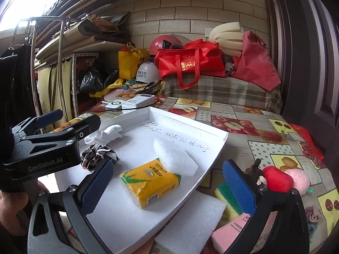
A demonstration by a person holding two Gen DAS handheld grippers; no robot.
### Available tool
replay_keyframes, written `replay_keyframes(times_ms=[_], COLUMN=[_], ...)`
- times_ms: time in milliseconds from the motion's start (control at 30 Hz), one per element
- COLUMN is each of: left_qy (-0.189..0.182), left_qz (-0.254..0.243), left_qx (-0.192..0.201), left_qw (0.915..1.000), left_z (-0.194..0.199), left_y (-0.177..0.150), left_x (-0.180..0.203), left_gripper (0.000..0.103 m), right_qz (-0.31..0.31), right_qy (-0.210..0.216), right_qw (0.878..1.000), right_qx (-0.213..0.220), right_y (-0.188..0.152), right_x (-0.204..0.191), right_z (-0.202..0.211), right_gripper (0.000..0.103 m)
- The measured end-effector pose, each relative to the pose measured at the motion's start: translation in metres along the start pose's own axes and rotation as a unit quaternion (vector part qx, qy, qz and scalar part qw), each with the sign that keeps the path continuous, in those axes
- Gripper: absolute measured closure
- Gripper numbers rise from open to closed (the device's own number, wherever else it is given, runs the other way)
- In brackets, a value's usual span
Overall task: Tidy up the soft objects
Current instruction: 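Withdraw both tools from the tray back toward the pile, then grasp the knotted rope toy with the right tool while the left tool grasps the pink soap box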
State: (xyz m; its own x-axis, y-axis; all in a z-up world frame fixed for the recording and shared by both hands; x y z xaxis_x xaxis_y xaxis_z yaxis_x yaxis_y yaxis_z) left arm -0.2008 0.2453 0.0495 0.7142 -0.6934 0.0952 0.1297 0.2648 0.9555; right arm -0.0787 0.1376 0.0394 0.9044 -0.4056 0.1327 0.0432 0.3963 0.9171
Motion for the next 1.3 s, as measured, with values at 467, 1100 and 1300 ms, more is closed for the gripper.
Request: replay_keyframes(times_ms=[467, 1100, 1300], left_qy=[-0.158, -0.222, -0.238], left_qz=[-0.085, -0.154, -0.143], left_qx=[-0.059, -0.218, -0.232], left_qw=[0.9819, 0.9378, 0.9323], left_z=[0.013, -0.039, -0.045], left_y=[-0.022, -0.060, -0.061], left_x=[0.099, 0.212, 0.215], left_gripper=[0.000, 0.039, 0.060], right_qz=[-0.097, -0.127, -0.113], right_qy=[-0.114, -0.128, -0.104], right_qw=[0.987, 0.969, 0.962], right_qx=[-0.054, -0.170, -0.226], right_y=[-0.048, -0.074, -0.082], right_x=[0.167, 0.207, 0.200], right_z=[0.057, 0.022, -0.008], right_gripper=[0.000, 0.007, 0.058])
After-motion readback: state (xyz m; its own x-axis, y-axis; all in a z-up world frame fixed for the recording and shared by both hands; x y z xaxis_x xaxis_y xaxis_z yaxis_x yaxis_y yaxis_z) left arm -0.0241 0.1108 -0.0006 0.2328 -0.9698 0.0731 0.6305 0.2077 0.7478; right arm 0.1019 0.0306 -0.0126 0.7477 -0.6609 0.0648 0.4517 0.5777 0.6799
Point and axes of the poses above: each gripper's, at about its wrist camera, not at the fingertips, and z roughly against the way its jaws point, x to its right, y to its top, the point moved 4 cm from there along -z, roughly the way its jaws point, and after that the axes turned 9 degrees about -y, right-handed, at the moved point
